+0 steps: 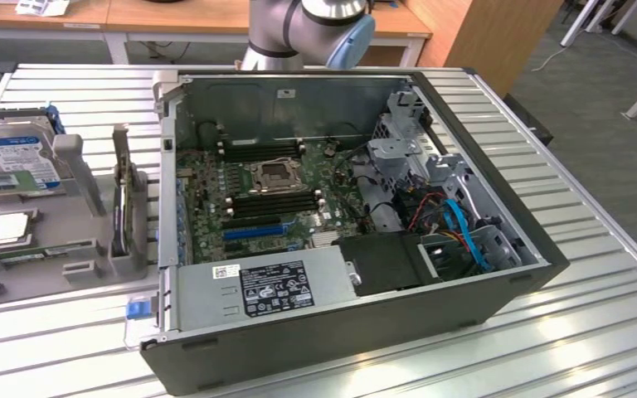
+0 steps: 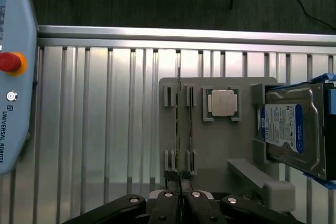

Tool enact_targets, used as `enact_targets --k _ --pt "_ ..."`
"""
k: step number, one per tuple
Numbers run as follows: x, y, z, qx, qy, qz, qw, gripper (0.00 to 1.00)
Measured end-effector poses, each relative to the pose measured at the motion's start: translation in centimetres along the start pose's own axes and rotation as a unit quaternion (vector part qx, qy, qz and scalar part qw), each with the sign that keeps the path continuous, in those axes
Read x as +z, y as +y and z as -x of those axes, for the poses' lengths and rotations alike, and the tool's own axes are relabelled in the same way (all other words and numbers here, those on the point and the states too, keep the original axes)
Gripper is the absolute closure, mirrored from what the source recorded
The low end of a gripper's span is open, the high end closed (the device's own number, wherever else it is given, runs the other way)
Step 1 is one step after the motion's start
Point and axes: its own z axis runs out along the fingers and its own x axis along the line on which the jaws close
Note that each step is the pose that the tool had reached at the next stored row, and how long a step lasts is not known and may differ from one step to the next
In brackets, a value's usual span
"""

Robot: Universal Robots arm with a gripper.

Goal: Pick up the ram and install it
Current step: 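Pick up the ram and move it above insertion slot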

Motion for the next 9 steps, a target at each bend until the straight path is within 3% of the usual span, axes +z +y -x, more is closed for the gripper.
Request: enact_targets --k 9 --pt "-0.82 0.04 0.02 0.000 0.0000 0.0000 1.0000 0.89"
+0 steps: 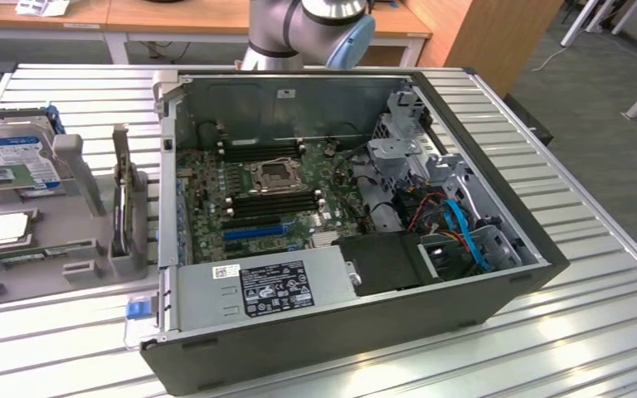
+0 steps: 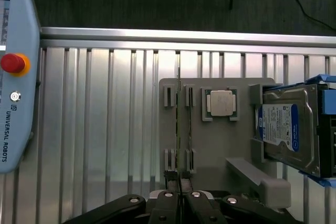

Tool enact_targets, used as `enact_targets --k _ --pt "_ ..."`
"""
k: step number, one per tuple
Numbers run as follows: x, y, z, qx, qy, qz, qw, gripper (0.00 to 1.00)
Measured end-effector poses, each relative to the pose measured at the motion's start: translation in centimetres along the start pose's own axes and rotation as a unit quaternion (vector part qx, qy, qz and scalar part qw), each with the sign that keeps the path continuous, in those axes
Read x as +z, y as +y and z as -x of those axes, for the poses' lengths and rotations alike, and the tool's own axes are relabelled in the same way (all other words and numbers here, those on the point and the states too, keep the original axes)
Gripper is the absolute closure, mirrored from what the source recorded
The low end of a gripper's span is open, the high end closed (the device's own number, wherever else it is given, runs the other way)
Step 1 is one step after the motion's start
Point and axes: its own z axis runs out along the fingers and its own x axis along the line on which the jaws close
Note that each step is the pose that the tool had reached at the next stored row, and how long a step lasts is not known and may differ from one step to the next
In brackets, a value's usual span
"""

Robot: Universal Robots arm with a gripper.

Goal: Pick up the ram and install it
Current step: 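Pick up the ram and move it above insertion slot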

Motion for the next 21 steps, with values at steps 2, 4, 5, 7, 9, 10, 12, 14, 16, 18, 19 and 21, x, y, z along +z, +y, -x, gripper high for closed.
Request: enact_targets --k 2,4,5,7,9,10,12,14,16,18,19,21 --pt "-0.22 0.01 0.0 0.000 0.0000 0.0000 1.0000 0.89" --pt "-0.46 0.02 0.0 0.000 0.0000 0.0000 1.0000 0.89" --pt "-0.56 0.03 0.0 0.000 0.0000 0.0000 1.0000 0.89" --pt "-0.78 0.03 0.0 0.000 0.0000 0.0000 1.0000 0.89" --pt "-0.97 0.04 0.0 0.000 0.0000 0.0000 1.0000 0.89" --pt "-1.07 0.05 0.0 0.000 0.0000 0.0000 1.0000 0.89" --pt "-1.25 0.06 0.0 0.000 0.0000 0.0000 1.0000 0.89" --pt "-1.42 0.06 0.0 0.000 0.0000 0.0000 1.0000 0.89" --pt "-1.59 0.07 0.0 0.000 0.0000 0.0000 1.0000 0.89" --pt "-1.61 0.07 0.0 0.000 -0.0001 -0.0001 1.0000 0.89" --pt "-1.61 0.07 0.0 0.000 -0.0001 -0.0001 1.0000 0.89" --pt "-1.62 0.07 0.0 0.000 0.0000 0.0000 1.0000 0.89"
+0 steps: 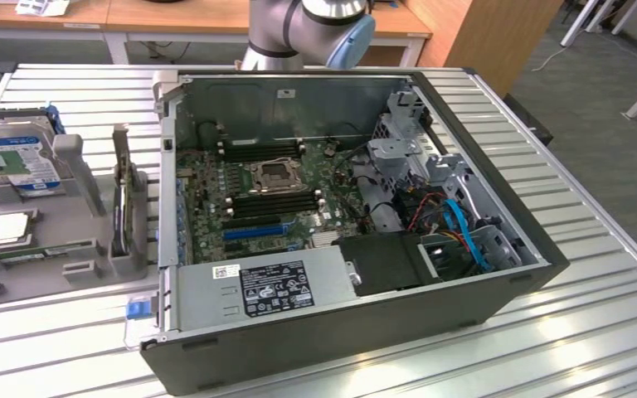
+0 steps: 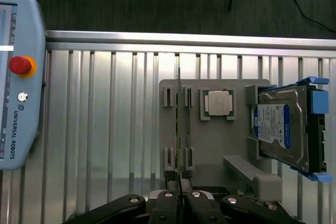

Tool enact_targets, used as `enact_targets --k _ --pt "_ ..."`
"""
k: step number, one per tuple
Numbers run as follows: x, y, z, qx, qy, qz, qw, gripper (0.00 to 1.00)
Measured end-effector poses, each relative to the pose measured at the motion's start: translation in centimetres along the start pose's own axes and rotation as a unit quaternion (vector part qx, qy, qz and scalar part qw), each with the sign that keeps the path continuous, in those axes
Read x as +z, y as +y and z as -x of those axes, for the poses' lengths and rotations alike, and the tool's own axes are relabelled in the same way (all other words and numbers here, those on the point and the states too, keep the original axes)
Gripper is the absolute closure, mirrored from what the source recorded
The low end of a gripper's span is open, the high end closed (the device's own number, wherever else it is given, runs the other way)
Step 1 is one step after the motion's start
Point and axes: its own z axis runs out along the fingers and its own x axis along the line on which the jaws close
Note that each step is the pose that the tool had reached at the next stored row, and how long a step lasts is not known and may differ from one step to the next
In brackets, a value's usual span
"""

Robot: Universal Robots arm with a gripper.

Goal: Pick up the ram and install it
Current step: 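Pick up the ram and move it above insertion slot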

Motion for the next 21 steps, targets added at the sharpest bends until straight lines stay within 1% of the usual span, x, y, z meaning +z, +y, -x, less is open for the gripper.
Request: enact_targets --k 9,21 --pt "-0.02 -0.41 0.0 0.000 0.0000 0.0000 1.0000 0.89" --pt "-0.06 -1.47 0.0 0.000 0.0000 0.0000 1.0000 0.89"
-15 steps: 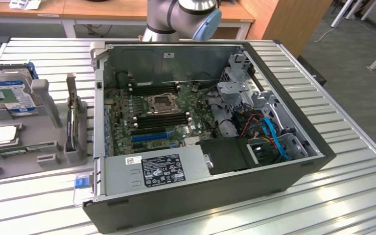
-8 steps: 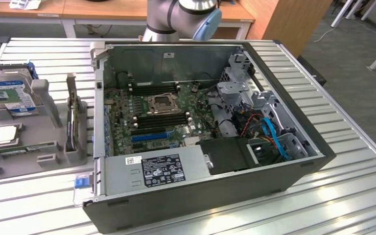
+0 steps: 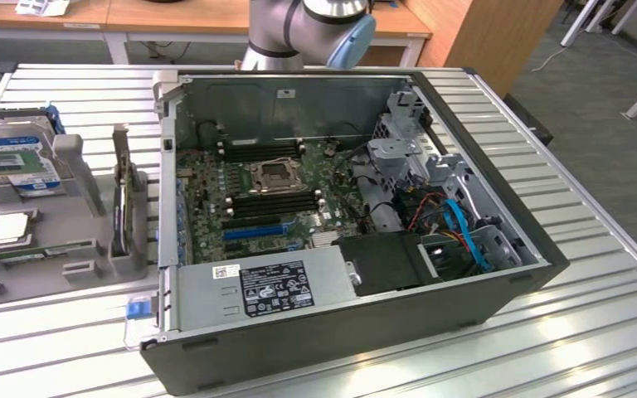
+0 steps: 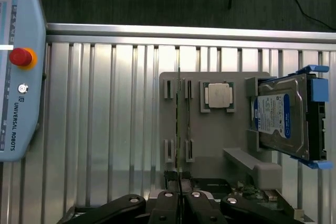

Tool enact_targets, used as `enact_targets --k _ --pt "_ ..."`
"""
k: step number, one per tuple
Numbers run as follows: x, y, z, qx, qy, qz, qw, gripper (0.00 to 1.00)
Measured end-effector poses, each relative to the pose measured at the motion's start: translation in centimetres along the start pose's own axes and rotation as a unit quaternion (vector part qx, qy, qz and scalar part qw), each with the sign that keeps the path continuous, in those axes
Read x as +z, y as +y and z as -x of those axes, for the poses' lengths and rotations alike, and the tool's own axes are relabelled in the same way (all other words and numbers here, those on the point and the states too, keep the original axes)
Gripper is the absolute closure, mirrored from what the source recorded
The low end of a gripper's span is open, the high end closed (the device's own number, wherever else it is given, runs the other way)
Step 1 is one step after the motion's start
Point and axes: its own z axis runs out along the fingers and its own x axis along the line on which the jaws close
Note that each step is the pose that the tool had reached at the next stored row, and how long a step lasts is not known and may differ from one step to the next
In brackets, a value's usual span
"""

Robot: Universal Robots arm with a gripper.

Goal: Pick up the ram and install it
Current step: 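Pick up the ram and move it above insertion slot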

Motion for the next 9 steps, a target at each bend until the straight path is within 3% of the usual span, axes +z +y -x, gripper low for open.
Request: enact_targets --k 9 --pt "-0.04 -0.96 0.00 0.000 0.0000 0.0000 1.0000 0.89"
